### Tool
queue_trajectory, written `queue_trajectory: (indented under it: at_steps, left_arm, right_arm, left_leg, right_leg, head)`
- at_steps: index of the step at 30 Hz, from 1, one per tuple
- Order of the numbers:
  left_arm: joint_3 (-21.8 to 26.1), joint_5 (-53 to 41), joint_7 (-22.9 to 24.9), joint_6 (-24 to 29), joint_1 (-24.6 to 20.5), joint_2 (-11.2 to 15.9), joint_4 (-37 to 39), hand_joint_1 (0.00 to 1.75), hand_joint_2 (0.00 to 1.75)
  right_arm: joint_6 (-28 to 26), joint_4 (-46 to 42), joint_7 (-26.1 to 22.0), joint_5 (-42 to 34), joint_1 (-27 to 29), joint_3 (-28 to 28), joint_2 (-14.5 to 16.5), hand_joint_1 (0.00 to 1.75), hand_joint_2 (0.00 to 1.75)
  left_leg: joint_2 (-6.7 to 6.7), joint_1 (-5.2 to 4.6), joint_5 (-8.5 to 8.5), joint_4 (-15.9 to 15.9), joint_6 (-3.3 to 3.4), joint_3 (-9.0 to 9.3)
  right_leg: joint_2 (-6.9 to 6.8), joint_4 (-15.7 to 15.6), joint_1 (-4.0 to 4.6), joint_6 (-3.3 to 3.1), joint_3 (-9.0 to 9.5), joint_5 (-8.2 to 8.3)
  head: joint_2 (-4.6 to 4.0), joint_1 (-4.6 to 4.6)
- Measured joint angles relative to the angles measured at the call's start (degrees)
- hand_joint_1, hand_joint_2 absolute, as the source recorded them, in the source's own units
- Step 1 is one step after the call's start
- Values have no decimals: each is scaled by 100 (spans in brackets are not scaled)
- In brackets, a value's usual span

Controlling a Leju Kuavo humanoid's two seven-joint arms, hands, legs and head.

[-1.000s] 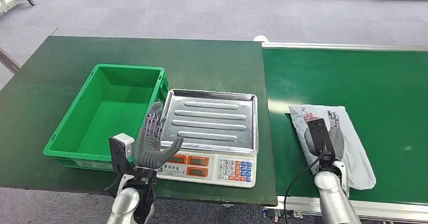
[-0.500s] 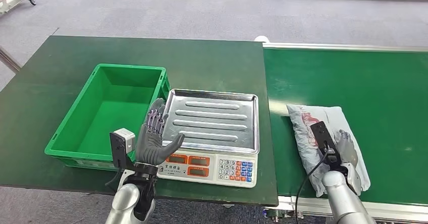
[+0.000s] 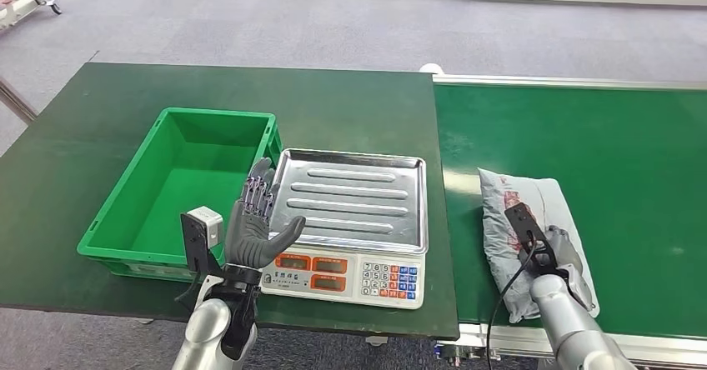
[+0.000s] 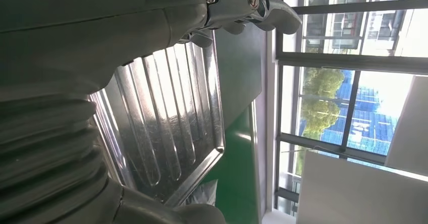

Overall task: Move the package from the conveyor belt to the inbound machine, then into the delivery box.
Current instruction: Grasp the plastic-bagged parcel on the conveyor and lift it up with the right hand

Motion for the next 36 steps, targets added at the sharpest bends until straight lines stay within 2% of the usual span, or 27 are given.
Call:
queue_trajectory:
  at_steps: [1, 2, 5, 6, 30, 36]
  left_arm:
    - [0, 1, 0, 0, 0, 0, 0, 0, 175]
    - [0, 1, 0, 1, 0, 0, 0, 0, 175]
    - [0, 8, 0, 8, 0, 0, 0, 0, 175]
    - [0, 12, 0, 10, 0, 0, 0, 0, 175]
    - [0, 46, -17, 79, -108, 44, 25, 0, 175]
    - [1, 46, -28, 126, -127, 51, 37, 0, 175]
  right_arm:
    - [9, 17, 0, 0, -9, 0, 2, 0, 175]
    - [25, 35, 0, 2, -17, 0, 4, 7, 175]
    - [158, 92, 10, 26, -57, 0, 21, 138, 175]
    - [211, 109, 14, 33, -75, 0, 34, 175, 175]
    - [230, 213, -273, -45, -210, -89, 226, 175, 175]
    - [-84, 202, -742, -37, -201, -94, 250, 175, 175]
  left_leg:
    - [0, 0, 1, 1, 1, 2]
    - [0, 0, 1, 1, 2, 4]
    - [0, 0, -1, 3, 5, 13]
    - [1, 0, -2, 3, 7, 17]
    - [3, 0, -14, 4, 9, 24]
    - [2, 0, -14, 4, 10, 15]
  right_leg:
    - [0, -1, -1, 2, 3, 1]
    - [0, -2, -1, 3, 6, 2]
    - [0, -5, 0, 5, 17, 3]
    - [0, -5, 0, 5, 21, 3]
    - [2, -7, 4, 6, 26, -6]
    - [1, -7, 0, 6, 22, -5]
  head:
    - [0, -1]
    - [0, -1]
    - [0, -1]
    - [0, -1]
    - [0, -1]
    - [0, 1]
